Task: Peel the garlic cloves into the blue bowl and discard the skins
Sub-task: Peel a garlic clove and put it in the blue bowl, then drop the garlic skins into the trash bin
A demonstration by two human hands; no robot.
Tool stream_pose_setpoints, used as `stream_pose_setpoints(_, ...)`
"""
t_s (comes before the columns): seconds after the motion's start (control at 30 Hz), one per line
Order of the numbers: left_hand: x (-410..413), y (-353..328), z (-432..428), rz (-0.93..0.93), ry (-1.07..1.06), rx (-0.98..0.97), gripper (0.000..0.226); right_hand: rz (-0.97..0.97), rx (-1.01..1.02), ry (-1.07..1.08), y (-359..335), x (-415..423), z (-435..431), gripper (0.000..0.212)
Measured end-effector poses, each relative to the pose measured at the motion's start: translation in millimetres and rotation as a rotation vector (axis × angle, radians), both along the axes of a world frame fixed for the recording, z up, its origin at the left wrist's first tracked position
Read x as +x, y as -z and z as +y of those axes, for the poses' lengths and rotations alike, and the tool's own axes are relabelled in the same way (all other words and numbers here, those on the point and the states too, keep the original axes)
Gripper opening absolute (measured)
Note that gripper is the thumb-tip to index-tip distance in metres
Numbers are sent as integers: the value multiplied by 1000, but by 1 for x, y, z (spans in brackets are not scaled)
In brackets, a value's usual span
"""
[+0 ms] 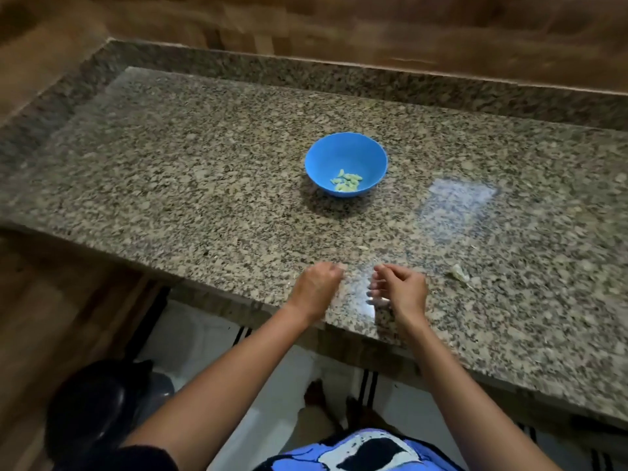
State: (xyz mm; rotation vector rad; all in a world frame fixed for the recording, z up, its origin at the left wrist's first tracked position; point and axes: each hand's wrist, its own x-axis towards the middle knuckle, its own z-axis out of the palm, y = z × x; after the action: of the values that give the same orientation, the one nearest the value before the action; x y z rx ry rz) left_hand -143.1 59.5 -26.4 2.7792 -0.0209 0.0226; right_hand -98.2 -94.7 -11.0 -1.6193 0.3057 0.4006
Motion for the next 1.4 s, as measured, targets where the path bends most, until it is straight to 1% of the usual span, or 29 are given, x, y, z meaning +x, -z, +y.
stream_pose_setpoints(0.03, -2, -9, 6, 27, -192, -161, 14, -11, -12, -32, -1, 0, 6, 18)
stream_pose_setpoints(0.07, -3, -16, 17, 64, -421, -410, 13, -27, -24, -68, -3, 0, 13, 18)
stream_pose_setpoints(0.1, -6, -22, 34, 106, -635, -732, 12, -46, -34, -115, -5, -1, 24, 20)
stream_pose_setpoints(0.13, -13, -30, 54, 128, -812, -1081, 11, -60, -33, -171, -9, -3, 36, 21)
stream_pose_setpoints(0.17, -23, -34, 75, 116, -956, -1379, 10, -71, -20, -237, -13, -6, 51, 20)
stream_pose_setpoints(0.2, -39, -37, 96, 49, -1072, -1607, 8, -77, -1, -316, -18, -11, 69, 16)
stream_pose_setpoints(0.27, -79, -38, 134, -154, -1240, -1946, 16, -59, 45, -504, -28, -25, 114, 10)
stream_pose_setpoints(0.3, -103, -37, 152, -279, -1308, -2062, 22, -35, 75, -607, -29, -36, 141, 11)
stream_pose_setpoints(0.33, -127, -37, 165, -407, -1371, -2137, 27, -4, 106, -700, -29, -49, 167, 11)
stream_pose_setpoints(0.4, -179, -39, 188, -644, -1484, -2189, 23, 48, 139, -882, -26, -83, 222, 13)
stream_pose_setpoints(0.5, -255, -34, 222, -911, -1617, -2160, 15, 130, 127, -1101, -17, -140, 304, 13)
stream_pose_setpoints(0.57, -309, -22, 248, -1092, -1680, -2142, 14, 322, 130, -1234, -14, -181, 356, 19)
stream_pose_setpoints(0.6, -334, -13, 263, -1164, -1692, -2137, 14, 431, 127, -1284, -13, -199, 382, 25)
stream_pose_setpoints(0.63, -354, -5, 279, -1231, -1689, -2134, 17, 491, 117, -1308, -9, -216, 408, 30)
stream_pose_setpoints(0.7, -388, 10, 309, -1318, -1718, -2118, 26, 469, 58, -1281, 3, -243, 449, 29)
stream_pose_setpoints(0.8, -421, 20, 345, -1386, -1712, -2095, 16, 341, -14, -1215, 20, -269, 498, 11)
stream_pose_setpoints(0.9, -443, 26, 365, -1448, -1776, -2073, 14, 284, -52, -1186, 31, -282, 531, 16)
stream_pose_setpoints(0.97, -452, 31, 371, -1459, -1780, -2077, 19, 265, -38, -1182, 32, -287, 550, 16)
stream_pose_setpoints(1.1, -461, 44, 394, -1461, -1811, -2055, 24, 277, -20, -1178, 48, -305, 595, 20)
stream_pose_setpoints(1.2, -468, 65, 413, -1479, -1834, -2048, 31, 280, -91, -1196, 73, -320, 619, 20)
stream_pose_setpoints(1.27, -469, 76, 421, -1479, -1840, -2084, 31, 284, -141, -1203, 90, -326, 630, 20)
stream_pose_setpoints(1.33, -468, 88, 427, -1482, -1864, -2128, 24, 282, -192, -1201, 106, -328, 634, 19)
stream_pose_setpoints(1.4, -465, 98, 431, -1533, -1865, -2192, 24, 285, -239, -1243, 118, -331, 636, 19)
